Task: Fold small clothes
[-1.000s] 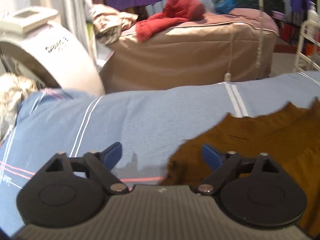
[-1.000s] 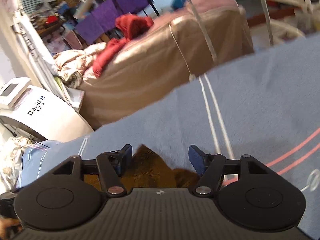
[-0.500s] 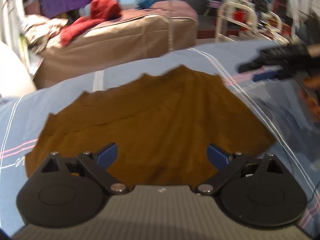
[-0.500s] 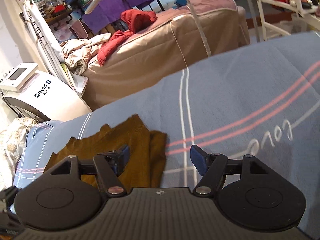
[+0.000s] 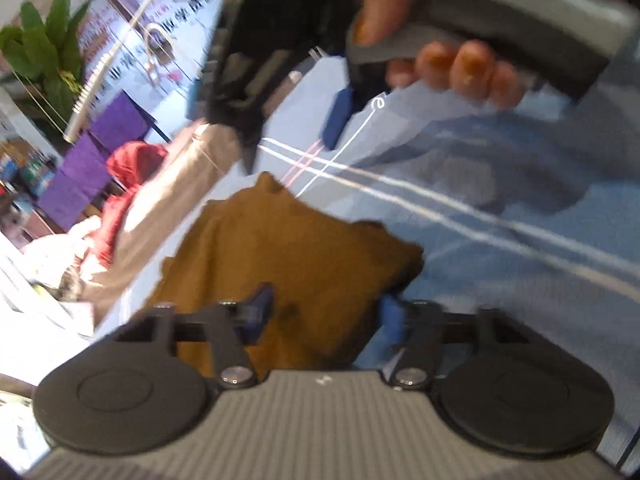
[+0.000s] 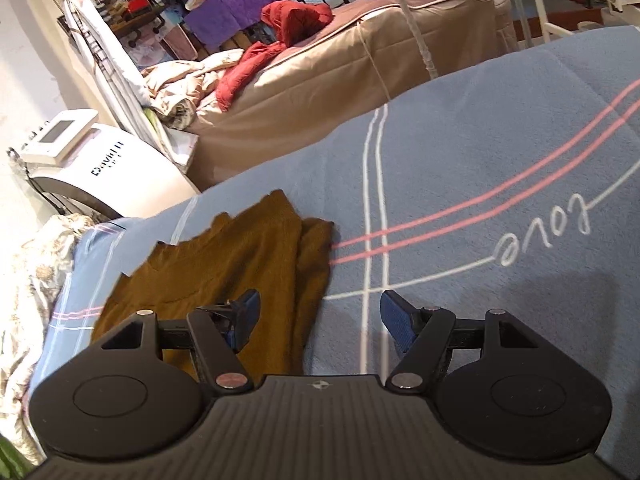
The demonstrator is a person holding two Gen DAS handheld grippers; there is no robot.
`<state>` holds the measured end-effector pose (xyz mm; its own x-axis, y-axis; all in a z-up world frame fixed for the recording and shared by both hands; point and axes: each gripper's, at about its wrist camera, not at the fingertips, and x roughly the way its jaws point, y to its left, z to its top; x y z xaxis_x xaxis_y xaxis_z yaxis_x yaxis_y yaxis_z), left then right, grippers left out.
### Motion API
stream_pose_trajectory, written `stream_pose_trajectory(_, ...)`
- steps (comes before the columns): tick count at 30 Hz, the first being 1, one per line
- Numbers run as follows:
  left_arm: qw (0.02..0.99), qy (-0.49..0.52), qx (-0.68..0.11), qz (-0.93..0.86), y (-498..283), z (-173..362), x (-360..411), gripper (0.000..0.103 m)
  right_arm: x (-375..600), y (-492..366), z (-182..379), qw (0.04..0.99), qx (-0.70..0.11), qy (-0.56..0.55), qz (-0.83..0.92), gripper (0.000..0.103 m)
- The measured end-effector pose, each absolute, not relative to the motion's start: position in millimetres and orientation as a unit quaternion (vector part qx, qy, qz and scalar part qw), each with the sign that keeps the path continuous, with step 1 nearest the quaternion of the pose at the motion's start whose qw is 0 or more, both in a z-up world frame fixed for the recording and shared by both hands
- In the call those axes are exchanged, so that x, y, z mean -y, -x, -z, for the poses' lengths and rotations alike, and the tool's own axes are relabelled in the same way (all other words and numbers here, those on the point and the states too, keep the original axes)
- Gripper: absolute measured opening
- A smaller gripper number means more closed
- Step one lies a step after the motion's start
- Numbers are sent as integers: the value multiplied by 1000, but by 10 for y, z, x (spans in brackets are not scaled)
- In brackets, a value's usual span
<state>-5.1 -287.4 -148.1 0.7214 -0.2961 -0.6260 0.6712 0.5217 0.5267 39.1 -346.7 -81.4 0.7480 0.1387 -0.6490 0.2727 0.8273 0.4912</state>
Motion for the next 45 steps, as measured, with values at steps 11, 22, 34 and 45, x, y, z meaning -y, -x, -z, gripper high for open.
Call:
stream_pose_trajectory(11,863,-95,-394,302,-695,1185,2338,9,3492,-1018,1106,848,-387,-355,65,12)
stream_pose_trajectory(22,905,183,-353,152,-988,546,-57,5,2286,-1810,369,845,-370,-375,-91,8)
stream_pose_trajectory(34,875,276,-398,9,-539,1138,-1676,15,348,-2603,1073,825,-470,-271,-159,11)
stream_pose_trajectory(45,896,232,-377,33,-846,1130,-1359,76,1254,-2194,606,902,-379,-176,-104,103)
